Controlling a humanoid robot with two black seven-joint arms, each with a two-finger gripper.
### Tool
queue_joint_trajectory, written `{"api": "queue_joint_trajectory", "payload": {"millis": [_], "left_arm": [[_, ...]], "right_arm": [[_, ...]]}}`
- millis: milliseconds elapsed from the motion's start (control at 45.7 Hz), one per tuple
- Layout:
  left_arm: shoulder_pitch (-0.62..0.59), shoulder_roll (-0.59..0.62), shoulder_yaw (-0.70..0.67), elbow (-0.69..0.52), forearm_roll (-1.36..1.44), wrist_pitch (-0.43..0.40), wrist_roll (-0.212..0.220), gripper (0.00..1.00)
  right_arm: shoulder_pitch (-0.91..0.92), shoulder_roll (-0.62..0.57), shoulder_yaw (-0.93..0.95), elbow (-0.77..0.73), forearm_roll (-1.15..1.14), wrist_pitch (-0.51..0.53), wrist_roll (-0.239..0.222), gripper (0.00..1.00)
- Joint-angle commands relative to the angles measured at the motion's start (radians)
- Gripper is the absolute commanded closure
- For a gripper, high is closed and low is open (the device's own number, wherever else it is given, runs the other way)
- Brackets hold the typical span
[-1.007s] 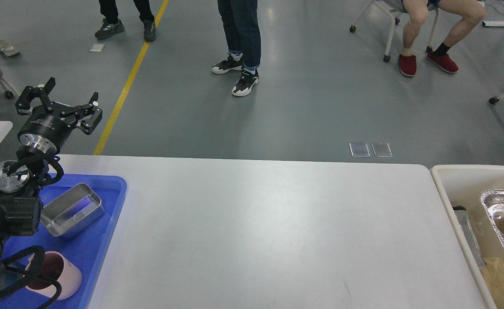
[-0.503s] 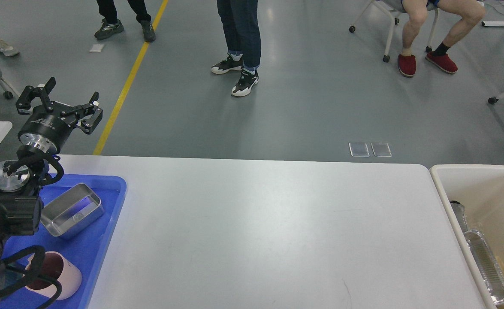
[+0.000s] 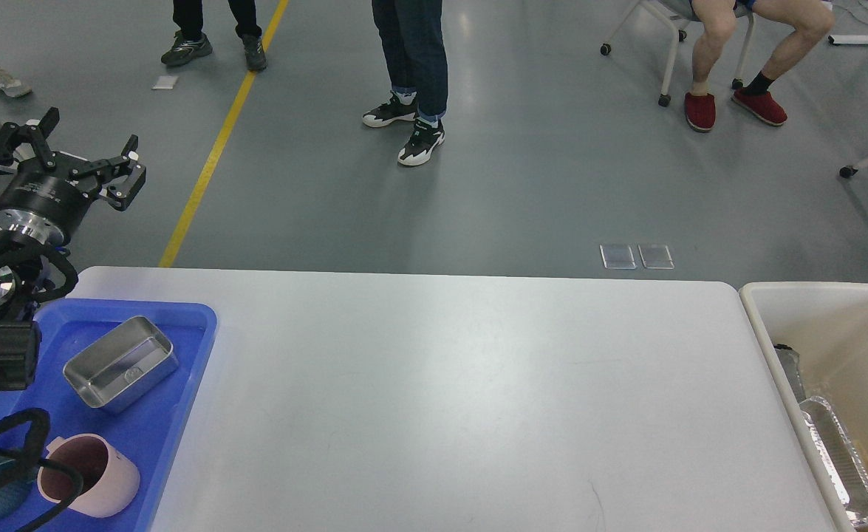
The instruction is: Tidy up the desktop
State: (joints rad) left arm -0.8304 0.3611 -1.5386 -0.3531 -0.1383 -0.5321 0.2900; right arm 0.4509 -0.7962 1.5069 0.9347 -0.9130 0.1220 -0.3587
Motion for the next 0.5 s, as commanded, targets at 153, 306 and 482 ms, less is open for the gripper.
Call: {"api": "queue_joint_trajectory", "payload": {"millis": [153,306,482], "left_arm": [[-0.035,-0.005,-0.002,0.0,-0.001,-0.002,-0.003,0.03],[-0.033,-0.024,-0.003,0.002,-0.001,0.0,-0.017,0.03],[-0.019,-0.036,-0.005,0.003,-0.004,0.0,-0.044,0.03]], "right_arm": [[0.296,0.189,0.01,-0.082,0.388,0.145,-0.003,0.0],[0.259,0.293,0.045,-0.117,0.578,0.14,-0.003,0.0],[0.186,0.436,0.157,-0.125,0.779,0.15,0.0,0.0]]}}
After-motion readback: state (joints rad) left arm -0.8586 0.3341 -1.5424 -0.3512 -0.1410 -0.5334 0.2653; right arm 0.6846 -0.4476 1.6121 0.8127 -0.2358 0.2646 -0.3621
